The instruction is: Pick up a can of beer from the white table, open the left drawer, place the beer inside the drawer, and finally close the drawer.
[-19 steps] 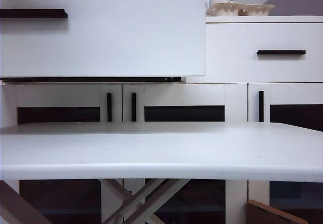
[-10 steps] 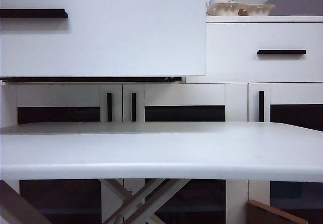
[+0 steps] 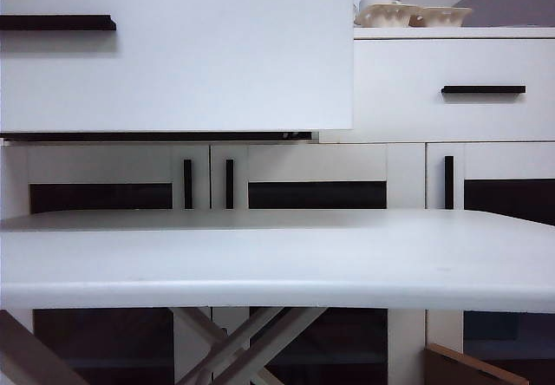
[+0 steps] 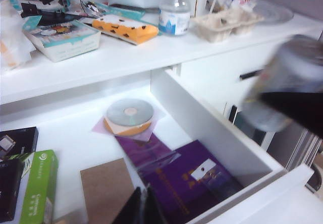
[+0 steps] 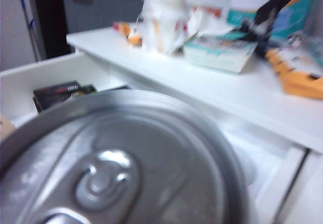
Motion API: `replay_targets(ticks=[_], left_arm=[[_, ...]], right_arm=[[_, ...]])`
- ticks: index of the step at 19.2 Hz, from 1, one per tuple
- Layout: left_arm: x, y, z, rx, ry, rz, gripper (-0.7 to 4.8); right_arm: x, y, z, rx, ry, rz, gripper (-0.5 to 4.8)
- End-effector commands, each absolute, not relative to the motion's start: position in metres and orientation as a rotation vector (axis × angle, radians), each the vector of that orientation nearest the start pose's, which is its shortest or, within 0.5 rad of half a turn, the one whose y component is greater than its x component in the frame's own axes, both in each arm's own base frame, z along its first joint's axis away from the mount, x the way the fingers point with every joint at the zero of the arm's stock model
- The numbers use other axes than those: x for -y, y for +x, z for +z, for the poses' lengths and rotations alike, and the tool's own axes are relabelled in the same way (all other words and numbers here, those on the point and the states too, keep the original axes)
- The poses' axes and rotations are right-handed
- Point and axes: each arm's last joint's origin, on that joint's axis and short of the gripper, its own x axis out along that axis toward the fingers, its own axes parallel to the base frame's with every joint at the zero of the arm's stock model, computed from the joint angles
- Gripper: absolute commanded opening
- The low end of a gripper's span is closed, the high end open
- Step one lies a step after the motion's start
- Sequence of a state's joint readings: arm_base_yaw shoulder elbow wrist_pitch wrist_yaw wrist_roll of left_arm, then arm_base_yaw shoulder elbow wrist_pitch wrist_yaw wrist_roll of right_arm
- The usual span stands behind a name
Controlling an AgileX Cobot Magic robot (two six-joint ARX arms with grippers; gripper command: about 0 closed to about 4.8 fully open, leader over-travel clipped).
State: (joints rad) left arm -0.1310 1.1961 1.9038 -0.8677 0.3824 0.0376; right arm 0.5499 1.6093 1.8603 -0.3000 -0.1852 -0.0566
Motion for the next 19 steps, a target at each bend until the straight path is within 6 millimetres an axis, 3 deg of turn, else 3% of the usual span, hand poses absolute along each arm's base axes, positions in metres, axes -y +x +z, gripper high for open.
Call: replay_targets(ticks=[1,7,15,19], left_arm=[[0.032,0.163,0.54,-0.142,0.028,-0.52,-0.06],[0.034,0.167,0.537,-0.16,0.036,-0.562,-0.06],[0.035,0.174,0.534,-0.181,0.054,-0.574,-0.06],[0.045,0.18,0.529,-0.213,0.07,-0.614,-0.06]], right_arm=[[-0.194,0.303,0.493,0.043,-0.046,0.754,1.56],[-0.213,0.335,0.461,-0.035,-0.06,0.753,1.57],[-0.22,0.341,0.459,0.023,-0.058,0.86,1.61],[-0.222,0.344,0.458,0.067,-0.098,0.857,2.12]])
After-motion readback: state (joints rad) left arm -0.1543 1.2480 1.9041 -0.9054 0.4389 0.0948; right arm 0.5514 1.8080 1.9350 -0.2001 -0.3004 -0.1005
